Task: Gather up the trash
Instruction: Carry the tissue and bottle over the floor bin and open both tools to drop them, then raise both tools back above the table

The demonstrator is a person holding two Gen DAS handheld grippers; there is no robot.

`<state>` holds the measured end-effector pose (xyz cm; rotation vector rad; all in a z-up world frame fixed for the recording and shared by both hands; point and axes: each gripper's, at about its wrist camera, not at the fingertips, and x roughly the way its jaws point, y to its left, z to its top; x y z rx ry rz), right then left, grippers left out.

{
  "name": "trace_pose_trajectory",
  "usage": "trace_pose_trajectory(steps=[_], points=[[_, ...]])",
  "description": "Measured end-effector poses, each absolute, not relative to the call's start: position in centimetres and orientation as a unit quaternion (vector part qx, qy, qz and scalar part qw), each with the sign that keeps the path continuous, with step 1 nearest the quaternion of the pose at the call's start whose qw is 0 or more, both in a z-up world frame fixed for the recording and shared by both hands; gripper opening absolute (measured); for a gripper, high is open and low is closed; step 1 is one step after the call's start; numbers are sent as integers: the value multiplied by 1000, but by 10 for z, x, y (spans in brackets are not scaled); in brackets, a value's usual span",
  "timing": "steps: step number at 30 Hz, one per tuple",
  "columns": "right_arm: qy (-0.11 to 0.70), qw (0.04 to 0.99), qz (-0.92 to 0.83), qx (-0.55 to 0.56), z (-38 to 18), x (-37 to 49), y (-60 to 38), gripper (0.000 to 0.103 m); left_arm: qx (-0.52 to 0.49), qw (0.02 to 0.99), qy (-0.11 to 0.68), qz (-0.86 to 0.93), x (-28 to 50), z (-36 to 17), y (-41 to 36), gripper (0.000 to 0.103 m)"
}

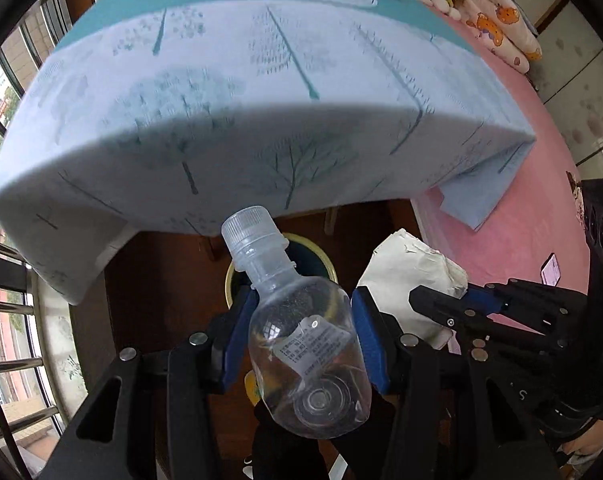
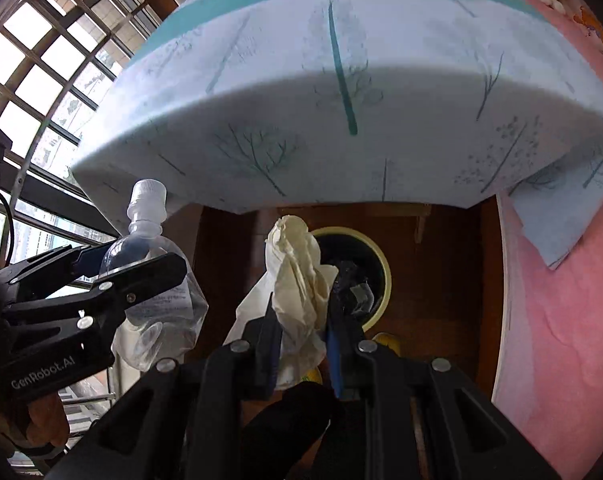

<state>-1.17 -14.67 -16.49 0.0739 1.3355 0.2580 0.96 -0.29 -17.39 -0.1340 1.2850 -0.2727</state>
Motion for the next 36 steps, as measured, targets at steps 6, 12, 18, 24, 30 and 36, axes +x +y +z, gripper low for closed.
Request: trace_pose_trajectory(steps=[6, 12, 18, 24, 30, 36], points=[[652, 749, 116, 29, -268, -7, -158, 19, -62, 780, 615, -102, 13, -273, -17, 48], [667, 736, 110, 36, -357, 5, -168, 22, -59, 777, 622, -79, 22, -354, -26, 49], [680, 724, 101, 61, -419, 21, -174, 38, -43, 773, 629, -68, 35, -407, -29, 69], [676, 726, 102, 69, -436, 26, -175, 53, -39, 782, 621, -35, 42, -421, -25, 90], [664, 737, 110, 64, -418, 31, -177, 54, -47, 791, 610, -9, 42, -405, -12, 90], [657, 743, 108, 66, -377, 32, -173, 54, -47, 799, 600, -3, 40, -363, -7, 91]])
